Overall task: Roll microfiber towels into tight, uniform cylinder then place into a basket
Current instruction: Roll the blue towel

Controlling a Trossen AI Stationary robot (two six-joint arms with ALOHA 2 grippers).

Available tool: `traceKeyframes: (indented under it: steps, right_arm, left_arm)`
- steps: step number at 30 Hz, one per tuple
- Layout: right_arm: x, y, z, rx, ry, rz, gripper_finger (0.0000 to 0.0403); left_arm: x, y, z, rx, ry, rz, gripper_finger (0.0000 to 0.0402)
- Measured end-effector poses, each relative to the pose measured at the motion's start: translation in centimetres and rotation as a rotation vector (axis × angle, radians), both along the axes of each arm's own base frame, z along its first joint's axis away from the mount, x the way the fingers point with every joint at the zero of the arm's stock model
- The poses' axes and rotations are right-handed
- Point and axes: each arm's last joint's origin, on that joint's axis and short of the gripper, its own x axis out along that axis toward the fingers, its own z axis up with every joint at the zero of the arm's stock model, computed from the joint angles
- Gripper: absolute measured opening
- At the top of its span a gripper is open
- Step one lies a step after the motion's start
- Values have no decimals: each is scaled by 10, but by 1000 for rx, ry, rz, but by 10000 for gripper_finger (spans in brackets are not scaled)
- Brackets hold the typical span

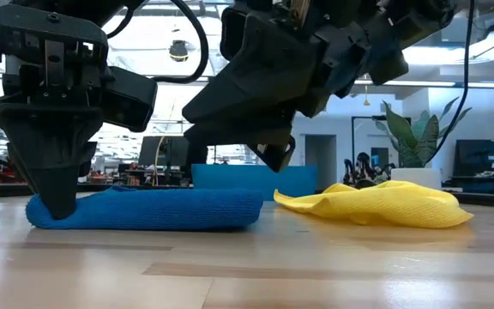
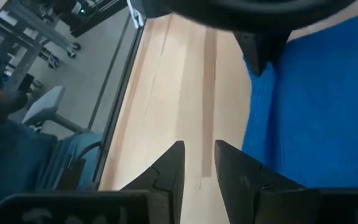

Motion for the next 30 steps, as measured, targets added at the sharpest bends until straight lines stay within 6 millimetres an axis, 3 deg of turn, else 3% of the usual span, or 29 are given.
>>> traceKeyframes:
  steps: [8, 30]
  right_arm:
    - [7, 11, -34, 23, 51, 36, 111]
    - [17, -13, -32, 22, 101, 2, 111]
  left_arm:
    - [0, 0, 0, 1, 1, -3, 15]
    - [-1, -1, 0, -4, 7, -10, 15]
